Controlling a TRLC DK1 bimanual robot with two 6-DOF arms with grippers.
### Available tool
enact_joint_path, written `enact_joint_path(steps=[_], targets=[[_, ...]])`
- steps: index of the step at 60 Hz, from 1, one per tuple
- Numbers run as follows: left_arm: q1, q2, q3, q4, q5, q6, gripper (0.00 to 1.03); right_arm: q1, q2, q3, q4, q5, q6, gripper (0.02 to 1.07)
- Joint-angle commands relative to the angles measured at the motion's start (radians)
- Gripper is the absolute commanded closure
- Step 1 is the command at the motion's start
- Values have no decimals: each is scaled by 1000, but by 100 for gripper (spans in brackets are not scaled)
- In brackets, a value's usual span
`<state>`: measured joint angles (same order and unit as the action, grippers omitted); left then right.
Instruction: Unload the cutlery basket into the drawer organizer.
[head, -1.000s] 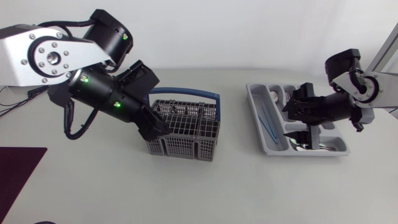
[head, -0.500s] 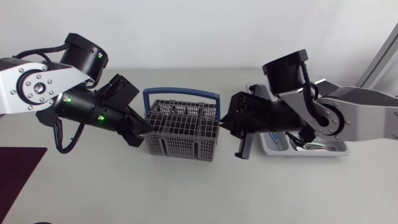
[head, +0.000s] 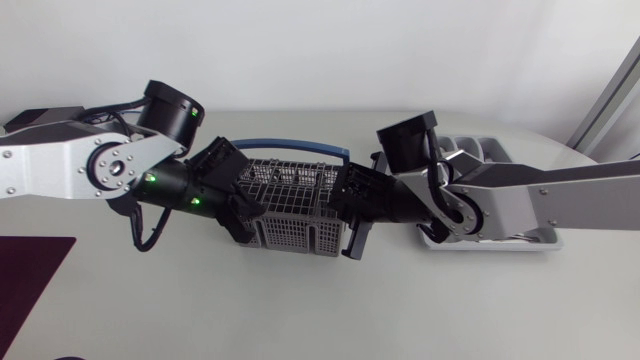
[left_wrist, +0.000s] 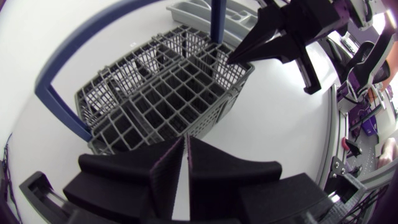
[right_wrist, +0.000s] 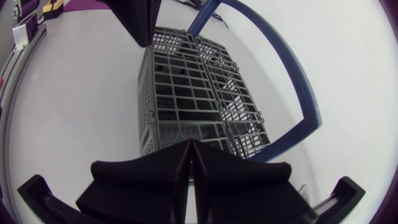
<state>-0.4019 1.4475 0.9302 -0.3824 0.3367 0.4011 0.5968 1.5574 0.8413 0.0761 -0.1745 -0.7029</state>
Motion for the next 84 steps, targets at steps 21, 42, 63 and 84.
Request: enact_joint_path(steps=[21,42,63,84], targets=[[66,-177,-24,-89,8,7,80,-28,-201,-57,-81,-2,-3,102],[255,-29,-25,-38,36,100,80,-141,-154,-139,-55,-42,-52,102],[204,86,13,-18,36,100,80,-127,0,-71,8,-39,-43,102],[152,85,27,-18,28,74,80,-127,3,-44,2,-29,-41,102]])
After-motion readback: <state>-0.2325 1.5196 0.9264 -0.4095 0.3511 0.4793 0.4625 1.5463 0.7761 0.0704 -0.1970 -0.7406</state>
